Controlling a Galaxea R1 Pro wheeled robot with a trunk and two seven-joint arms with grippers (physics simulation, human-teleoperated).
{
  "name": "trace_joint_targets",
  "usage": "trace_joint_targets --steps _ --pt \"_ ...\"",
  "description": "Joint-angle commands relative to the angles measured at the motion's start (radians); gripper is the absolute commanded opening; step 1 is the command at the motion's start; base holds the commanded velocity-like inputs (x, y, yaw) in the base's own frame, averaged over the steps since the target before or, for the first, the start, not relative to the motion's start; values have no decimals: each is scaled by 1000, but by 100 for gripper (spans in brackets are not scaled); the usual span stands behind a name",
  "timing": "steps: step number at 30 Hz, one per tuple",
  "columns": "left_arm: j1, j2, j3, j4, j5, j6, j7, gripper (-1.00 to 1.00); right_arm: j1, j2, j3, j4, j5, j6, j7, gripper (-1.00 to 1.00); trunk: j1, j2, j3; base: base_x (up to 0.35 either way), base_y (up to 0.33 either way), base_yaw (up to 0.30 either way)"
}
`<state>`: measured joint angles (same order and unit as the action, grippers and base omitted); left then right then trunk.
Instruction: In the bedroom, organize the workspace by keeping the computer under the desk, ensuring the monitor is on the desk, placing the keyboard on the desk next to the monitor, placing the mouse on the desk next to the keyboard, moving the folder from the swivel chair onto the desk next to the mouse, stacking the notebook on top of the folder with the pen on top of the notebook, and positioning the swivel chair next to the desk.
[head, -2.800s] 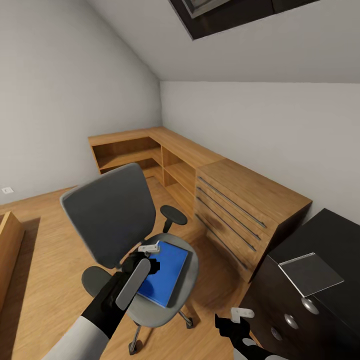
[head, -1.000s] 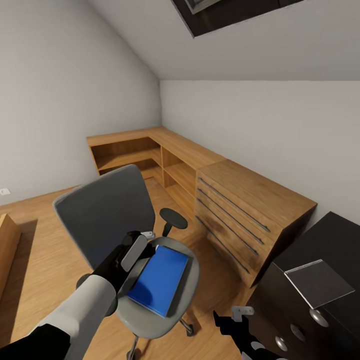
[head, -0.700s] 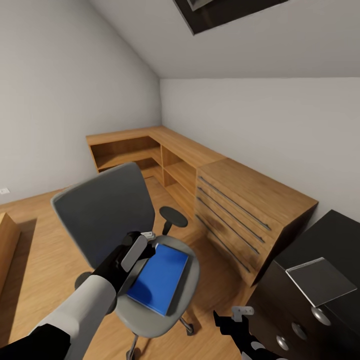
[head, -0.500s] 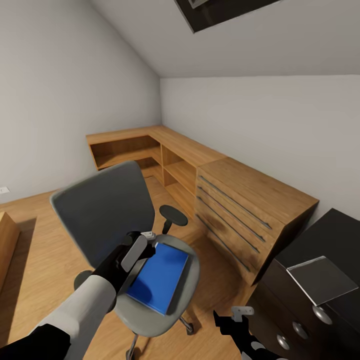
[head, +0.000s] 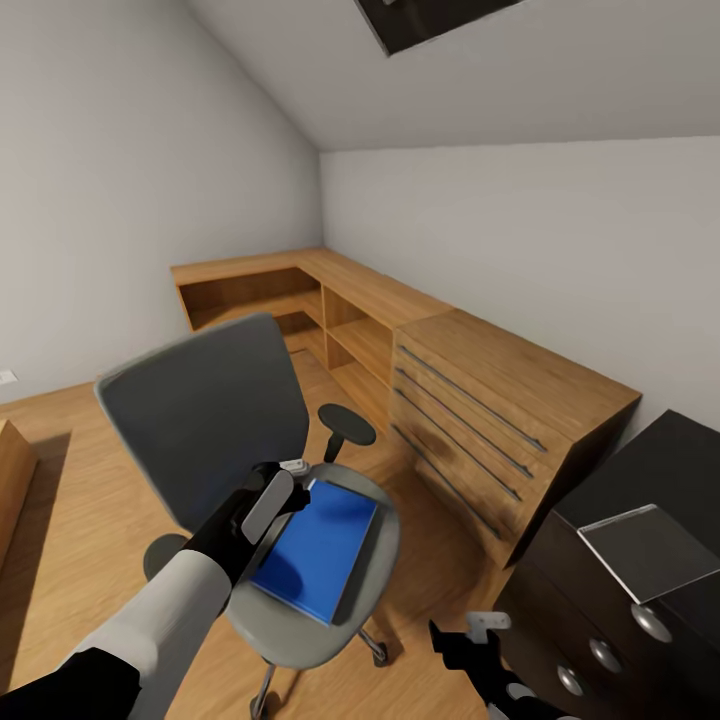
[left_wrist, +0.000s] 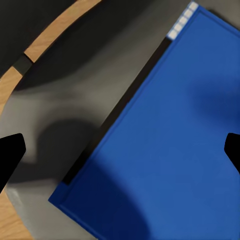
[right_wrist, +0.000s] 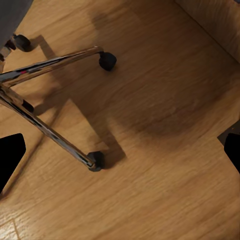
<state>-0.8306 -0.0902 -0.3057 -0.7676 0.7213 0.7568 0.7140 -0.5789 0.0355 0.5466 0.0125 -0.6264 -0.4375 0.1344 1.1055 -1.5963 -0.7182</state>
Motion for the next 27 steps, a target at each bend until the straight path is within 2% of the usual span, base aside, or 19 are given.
trace_joint_targets --steps 1,2,4,5,6,7,10,15,20,24,27 --pt "-1 1 -3 -1 10 0 10 100 -1 -13 4 1 -13 -8 42 100 4 -8 -4 0 0 0" --pt "-1 1 -3 -1 10 0 9 100 -1 -21 3 1 -16 -9 66 100 8 -15 -7 0 0 0" --pt "-1 2 -3 -1 11 0 9 100 -1 -51 -1 0 -40 -9 160 100 8 -15 -7 0 0 0" --pt "-1 2 -3 -1 11 0 9 100 -1 -72 -3 0 -71 -7 231 100 8 -15 -7 0 0 0" --pt "-1 3 -3 -1 12 0 9 100 -1 -81 -4 0 -90 -6 266 100 8 -15 -7 0 0 0" --pt "-1 3 -3 -1 12 0 10 100 -1 -97 -6 0 -130 -1 331 100 8 -15 -7 0 0 0" --pt "-1 3 -3 0 12 -1 10 100 -1 -118 -6 -1 -198 22 452 100 8 -15 -7 0 0 0" --pt "-1 3 -3 0 12 0 9 100 -1 -127 -6 -3 -225 38 532 100 8 -15 -7 0 0 0" --pt "-1 3 -3 1 12 -1 9 100 -1 -126 -3 -3 -230 42 610 100 8 -15 -7 0 0 0" --pt "-1 4 -3 1 12 -1 10 100 -1 -127 -2 -3 -231 45 686 100 23 -43 -20 0 0 0" --pt "-1 4 -3 1 12 -1 10 100 -1 -127 -2 -2 -232 45 704 100 31 -57 -26 0 0 0"
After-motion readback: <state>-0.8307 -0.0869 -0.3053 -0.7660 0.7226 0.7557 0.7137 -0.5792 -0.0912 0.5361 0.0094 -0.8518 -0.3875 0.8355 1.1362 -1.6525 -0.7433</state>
